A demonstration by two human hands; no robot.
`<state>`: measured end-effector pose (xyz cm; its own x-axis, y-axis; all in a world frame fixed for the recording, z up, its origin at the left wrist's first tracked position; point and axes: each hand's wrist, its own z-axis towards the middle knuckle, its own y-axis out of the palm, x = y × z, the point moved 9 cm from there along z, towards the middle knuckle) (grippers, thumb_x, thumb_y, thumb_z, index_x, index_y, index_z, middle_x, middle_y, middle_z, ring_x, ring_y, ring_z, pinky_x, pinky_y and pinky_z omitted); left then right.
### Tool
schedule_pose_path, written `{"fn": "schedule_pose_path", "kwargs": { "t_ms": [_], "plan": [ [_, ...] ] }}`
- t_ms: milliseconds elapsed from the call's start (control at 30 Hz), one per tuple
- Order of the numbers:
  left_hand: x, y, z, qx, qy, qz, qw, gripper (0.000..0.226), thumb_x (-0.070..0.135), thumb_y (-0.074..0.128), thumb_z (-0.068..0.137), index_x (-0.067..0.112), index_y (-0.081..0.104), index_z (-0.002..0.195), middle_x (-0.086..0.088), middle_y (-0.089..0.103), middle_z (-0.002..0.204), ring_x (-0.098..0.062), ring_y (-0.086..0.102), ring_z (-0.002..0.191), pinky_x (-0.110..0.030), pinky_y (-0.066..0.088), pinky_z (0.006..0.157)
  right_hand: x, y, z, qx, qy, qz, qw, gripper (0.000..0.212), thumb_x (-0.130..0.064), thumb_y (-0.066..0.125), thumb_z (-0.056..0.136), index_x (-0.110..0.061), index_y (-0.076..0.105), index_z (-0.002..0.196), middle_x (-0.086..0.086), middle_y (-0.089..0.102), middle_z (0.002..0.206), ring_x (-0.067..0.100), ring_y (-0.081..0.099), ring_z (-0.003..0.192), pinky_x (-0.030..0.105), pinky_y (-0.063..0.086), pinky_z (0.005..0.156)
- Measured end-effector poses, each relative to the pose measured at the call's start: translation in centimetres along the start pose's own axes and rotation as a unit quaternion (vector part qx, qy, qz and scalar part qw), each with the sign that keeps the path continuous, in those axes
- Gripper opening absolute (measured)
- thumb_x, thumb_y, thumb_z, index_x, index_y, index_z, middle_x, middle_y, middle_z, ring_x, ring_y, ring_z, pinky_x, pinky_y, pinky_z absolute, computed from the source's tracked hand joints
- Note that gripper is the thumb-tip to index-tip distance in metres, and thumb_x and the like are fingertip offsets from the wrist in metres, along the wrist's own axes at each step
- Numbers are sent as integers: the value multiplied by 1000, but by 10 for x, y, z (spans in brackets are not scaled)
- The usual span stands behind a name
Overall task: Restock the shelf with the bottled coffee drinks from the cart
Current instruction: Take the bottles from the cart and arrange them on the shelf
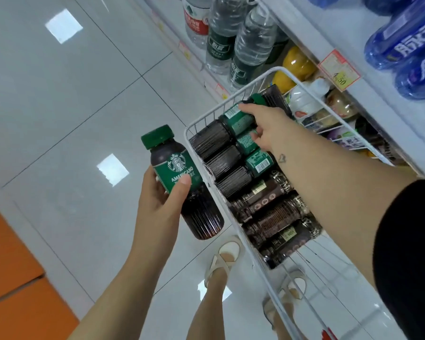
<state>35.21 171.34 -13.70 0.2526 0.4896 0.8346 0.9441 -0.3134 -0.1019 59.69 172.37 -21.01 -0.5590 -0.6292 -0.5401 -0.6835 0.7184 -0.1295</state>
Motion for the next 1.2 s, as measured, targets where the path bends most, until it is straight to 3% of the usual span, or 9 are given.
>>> {"fn": "schedule_pose_path", "kwargs": {
  "t_ms": [133, 300, 433, 600, 733, 800, 867, 1100, 1200],
  "plan": [
    [-2, 6, 2, -4, 3, 0, 1000, 50, 41, 60, 77, 30, 50, 124, 8, 65, 114, -13, 62, 106, -50, 49, 94, 2, 6, -3, -23, -10, 20, 999, 69, -27, 78, 75, -11, 43, 132, 8, 44, 129, 18, 43, 102, 29, 45, 85],
    [1, 11, 5, -3, 4, -2, 1000, 50, 39, 58, 78, 30, 48, 126, 9, 65, 113, -12, 63, 106, -49, 49, 94, 3, 16, -12, -52, -108, -10, 993, 92, -10, 76, 76, -11, 15, 145, 4, 37, 129, 18, 41, 112, 42, 40, 106],
    [16, 16, 0, -5, 18, 5, 1000, 50, 38, 57, 79, 29, 47, 127, 7, 65, 114, -12, 63, 105, -47, 50, 93, -8, 0, -32, -30, -182, -29, 982, 71, -16, 81, 70, -19, 42, 128, -12, 48, 109, 19, 53, 113, 43, 46, 101],
    [54, 33, -17, -30, 44, 15, 998, 54, 39, 57, 79, 28, 45, 130, 6, 64, 115, -15, 62, 107, -48, 49, 94, -44, -55, -101, -10, -249, -29, 968, 48, -32, 84, 58, -21, 65, 101, -6, 71, 96, 13, 68, 92, 40, 54, 90],
    [124, 75, -56, -109, 109, 24, 988, 52, 37, 59, 79, 30, 46, 129, 11, 65, 112, -9, 63, 104, -32, 50, 87, -88, -128, -191, 19, -323, -4, 946, 24, -28, 82, 66, -25, 68, 85, -10, 72, 84, 6, 69, 81, 29, 54, 75],
    [167, 102, -82, -156, 155, 36, 975, 55, 42, 62, 79, 31, 45, 130, 12, 64, 115, -8, 61, 108, -32, 48, 91, -109, -161, -241, 54, -359, -13, 932, 21, -28, 79, 71, -27, 66, 87, -13, 69, 82, -1, 64, 73, 25, 51, 67],
    [209, 128, -114, -205, 204, 42, 956, 59, 48, 63, 77, 32, 45, 130, 10, 63, 120, -11, 59, 113, -40, 47, 96, -126, -192, -291, 94, -400, -13, 911, 30, -29, 78, 72, -28, 62, 97, -14, 68, 91, -5, 62, 79, 19, 51, 74],
    [319, 215, -244, -371, 356, 51, 856, 48, 41, 63, 81, 54, 43, 123, 26, 63, 112, 3, 59, 106, -25, 48, 89, -163, -287, -437, 179, -509, 42, 841, 31, -26, 64, 86, -38, 42, 105, -28, 56, 93, -21, 56, 77, 0, 41, 66],
    [353, 248, -304, -432, 391, 41, 811, 55, 39, 61, 83, 41, 40, 134, 25, 59, 122, 4, 55, 113, -22, 47, 92, -164, -330, -494, 192, -531, 60, 823, 39, -29, 61, 87, -34, 38, 118, -29, 55, 98, -22, 56, 82, 1, 43, 67]
  ]
}}
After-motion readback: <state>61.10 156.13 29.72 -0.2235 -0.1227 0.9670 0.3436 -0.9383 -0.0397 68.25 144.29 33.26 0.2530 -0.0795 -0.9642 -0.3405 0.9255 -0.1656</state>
